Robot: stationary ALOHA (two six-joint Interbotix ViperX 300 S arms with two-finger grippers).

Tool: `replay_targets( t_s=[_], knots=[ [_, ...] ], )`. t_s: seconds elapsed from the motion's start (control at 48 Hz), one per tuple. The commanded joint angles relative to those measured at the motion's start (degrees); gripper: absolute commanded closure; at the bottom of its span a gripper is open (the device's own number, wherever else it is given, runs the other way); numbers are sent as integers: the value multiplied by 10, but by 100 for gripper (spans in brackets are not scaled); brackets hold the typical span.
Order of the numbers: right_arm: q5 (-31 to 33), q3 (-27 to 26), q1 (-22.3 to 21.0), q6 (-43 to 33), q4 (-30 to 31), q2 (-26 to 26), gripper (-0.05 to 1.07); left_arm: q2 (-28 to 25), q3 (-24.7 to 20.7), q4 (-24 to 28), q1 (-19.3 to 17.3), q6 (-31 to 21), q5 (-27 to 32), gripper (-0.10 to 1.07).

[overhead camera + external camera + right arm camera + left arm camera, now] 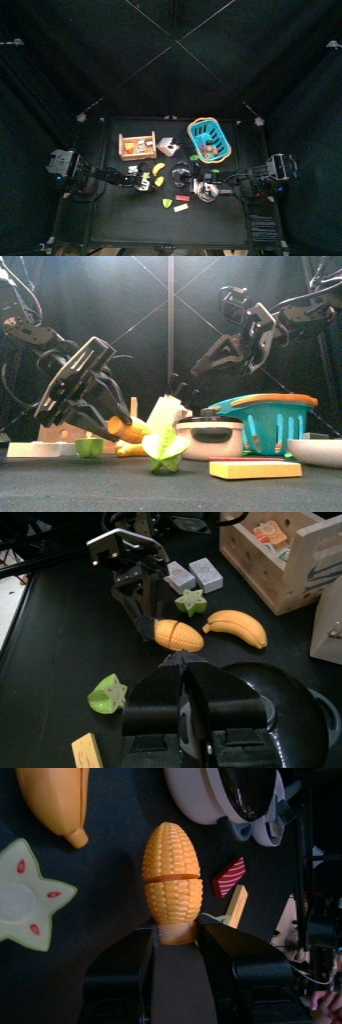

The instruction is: Place corn in cutting position in middle

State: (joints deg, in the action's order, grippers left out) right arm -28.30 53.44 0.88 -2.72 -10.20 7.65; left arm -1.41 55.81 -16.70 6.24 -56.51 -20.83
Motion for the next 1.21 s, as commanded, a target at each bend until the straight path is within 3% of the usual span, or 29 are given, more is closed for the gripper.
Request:
replay_targets(
  t_s=[0.0,0.354,0.917,1.188],
  knots=[
    [-2,-13,-2,1,1,5,72,3,-6,-40,14,20,-9,32],
    [19,-25,-3,1,4,-7,72,-3,-9,-107,33,57,-41,8],
    [103,-68,18,-3,-5,-38,72,18,29,-112,34,64,-121,7],
    [124,-84,23,0,-45,-62,72,76,50,-74,19,138,-142,7]
  ],
)
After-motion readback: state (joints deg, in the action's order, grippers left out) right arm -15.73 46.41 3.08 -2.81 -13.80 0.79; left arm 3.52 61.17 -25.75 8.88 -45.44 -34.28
